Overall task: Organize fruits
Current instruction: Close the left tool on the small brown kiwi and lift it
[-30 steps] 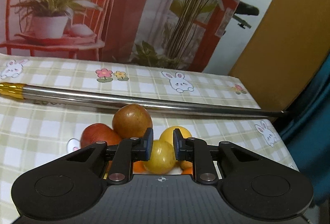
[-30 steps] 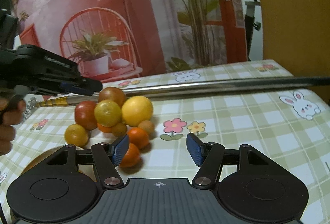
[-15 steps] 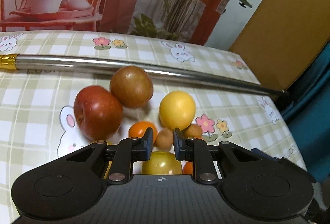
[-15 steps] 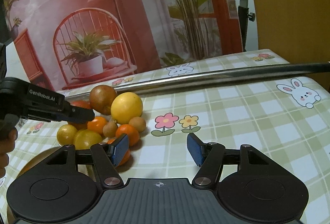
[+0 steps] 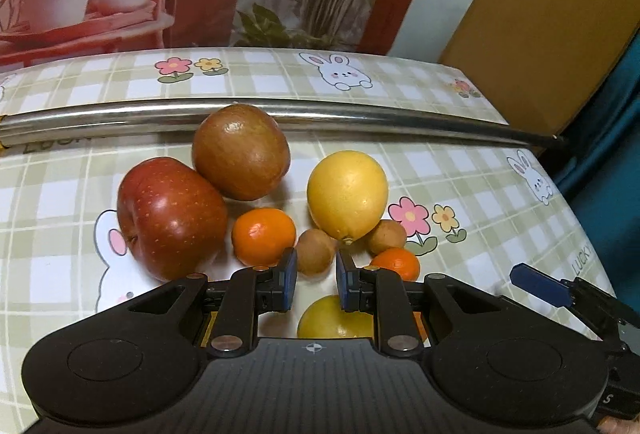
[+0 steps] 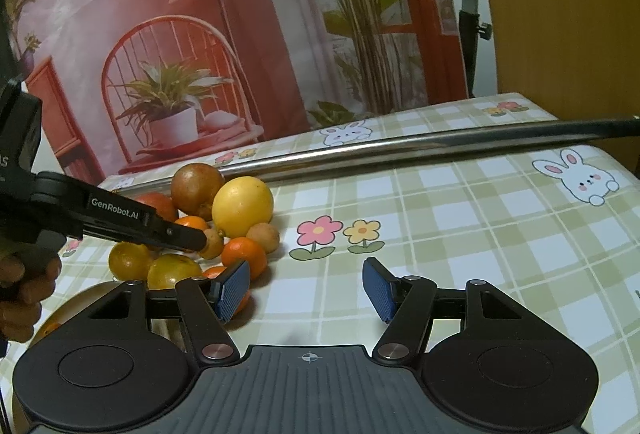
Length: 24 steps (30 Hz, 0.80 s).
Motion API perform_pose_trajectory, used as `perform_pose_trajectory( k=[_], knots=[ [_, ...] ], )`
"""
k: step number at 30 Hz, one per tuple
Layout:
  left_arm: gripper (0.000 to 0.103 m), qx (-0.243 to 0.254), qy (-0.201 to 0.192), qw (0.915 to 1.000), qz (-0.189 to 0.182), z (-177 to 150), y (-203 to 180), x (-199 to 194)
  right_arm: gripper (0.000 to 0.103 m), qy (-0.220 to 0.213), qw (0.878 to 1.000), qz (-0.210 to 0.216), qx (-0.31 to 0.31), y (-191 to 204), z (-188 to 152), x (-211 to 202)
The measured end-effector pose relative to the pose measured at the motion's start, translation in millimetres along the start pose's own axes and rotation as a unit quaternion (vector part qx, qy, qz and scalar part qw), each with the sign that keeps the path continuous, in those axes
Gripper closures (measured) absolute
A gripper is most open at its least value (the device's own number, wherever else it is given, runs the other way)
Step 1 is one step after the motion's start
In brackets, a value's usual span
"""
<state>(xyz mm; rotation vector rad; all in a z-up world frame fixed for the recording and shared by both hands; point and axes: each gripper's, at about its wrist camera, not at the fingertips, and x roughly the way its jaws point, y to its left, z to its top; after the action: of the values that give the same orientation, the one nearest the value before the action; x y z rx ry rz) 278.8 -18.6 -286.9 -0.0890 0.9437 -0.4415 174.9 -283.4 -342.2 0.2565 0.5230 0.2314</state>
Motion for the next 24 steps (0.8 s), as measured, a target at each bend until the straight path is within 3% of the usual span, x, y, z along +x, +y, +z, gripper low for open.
perform_pose_trajectory(
  k=[9, 18, 24],
  knots=[
    [0.078, 0.053, -0.009, 0.9982, 0.026, -3, -13, 8, 0.044, 0.009, 1.0, 0.0, 0.003, -1, -2, 7],
    [0.078, 0.063, -0.006, 0.9973, 0.035, -4, -16, 13, 0.044, 0.014, 1.0, -0.003, 0.005, -3, -3, 8],
    [0.078, 0.059, -0.029, 0.9977, 0.019, -5, -17, -10, 0.044, 0.012, 1.0, -0.003, 0.005, -2, -2, 5]
  ],
)
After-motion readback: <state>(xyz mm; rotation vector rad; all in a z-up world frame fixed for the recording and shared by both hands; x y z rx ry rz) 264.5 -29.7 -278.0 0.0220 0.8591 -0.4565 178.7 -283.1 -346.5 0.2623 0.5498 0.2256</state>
